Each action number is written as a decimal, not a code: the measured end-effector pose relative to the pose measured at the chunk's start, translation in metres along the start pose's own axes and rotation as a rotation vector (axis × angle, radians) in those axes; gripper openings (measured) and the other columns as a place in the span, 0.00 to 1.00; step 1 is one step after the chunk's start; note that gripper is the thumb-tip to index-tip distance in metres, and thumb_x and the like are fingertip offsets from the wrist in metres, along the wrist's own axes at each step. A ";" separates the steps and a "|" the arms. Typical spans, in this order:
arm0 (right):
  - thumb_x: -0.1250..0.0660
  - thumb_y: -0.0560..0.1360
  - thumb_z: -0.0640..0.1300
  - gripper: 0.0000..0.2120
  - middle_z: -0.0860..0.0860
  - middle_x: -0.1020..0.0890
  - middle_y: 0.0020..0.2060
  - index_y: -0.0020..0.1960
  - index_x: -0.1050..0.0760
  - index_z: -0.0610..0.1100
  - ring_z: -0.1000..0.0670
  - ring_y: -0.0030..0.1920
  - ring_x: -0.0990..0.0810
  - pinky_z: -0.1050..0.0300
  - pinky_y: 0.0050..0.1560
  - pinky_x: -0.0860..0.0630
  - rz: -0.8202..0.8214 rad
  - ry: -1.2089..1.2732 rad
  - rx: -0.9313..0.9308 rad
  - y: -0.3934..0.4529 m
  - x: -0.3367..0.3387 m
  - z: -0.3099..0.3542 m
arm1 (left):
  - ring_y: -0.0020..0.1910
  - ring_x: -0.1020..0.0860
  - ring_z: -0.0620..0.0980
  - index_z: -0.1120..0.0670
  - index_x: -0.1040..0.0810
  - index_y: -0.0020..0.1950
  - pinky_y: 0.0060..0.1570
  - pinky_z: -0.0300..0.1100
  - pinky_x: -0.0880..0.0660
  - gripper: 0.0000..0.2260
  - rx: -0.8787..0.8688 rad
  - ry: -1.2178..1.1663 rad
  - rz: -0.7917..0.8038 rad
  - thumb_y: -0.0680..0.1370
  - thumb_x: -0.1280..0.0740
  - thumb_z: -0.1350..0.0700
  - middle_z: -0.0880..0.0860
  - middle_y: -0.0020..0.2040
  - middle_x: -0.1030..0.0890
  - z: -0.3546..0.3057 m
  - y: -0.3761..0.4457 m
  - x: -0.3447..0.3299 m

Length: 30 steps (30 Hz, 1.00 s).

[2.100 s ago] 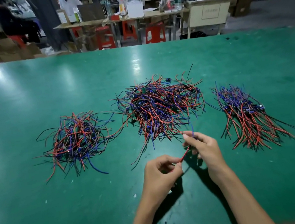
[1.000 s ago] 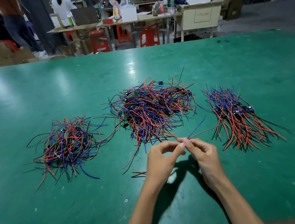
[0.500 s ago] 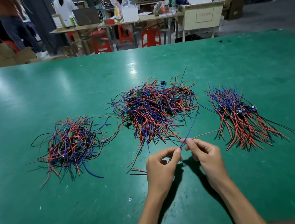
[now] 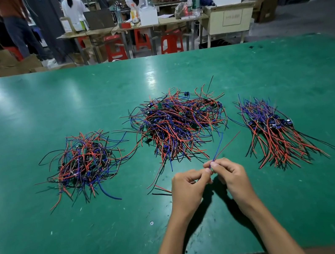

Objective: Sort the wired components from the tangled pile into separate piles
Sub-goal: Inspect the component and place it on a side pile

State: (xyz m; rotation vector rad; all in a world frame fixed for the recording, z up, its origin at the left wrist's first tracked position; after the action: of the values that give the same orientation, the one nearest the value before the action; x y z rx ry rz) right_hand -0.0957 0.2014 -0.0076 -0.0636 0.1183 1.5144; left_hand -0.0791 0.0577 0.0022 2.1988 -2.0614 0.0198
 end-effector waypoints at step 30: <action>0.40 0.85 0.47 0.13 0.56 0.21 0.40 0.60 0.19 0.44 0.58 0.29 0.33 0.69 0.31 0.33 -0.302 0.631 -0.090 0.012 0.037 -0.010 | 0.32 0.26 0.41 0.54 0.12 0.45 0.35 0.35 0.30 0.08 0.263 -0.061 0.207 0.77 0.28 0.51 0.50 0.41 0.13 -0.012 -0.003 -0.004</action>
State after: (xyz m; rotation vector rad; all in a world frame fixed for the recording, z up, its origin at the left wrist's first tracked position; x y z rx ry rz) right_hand -0.1063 0.2379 -0.0215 -0.6066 0.5214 1.1535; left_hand -0.0751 0.0631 0.0133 2.1334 -2.4371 0.2606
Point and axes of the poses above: each hand's wrist, its own y-axis towards the middle knuckle, its own x-axis out of the back of the hand, z = x × y, the point moved 8 cm from there along y, towards the middle knuckle
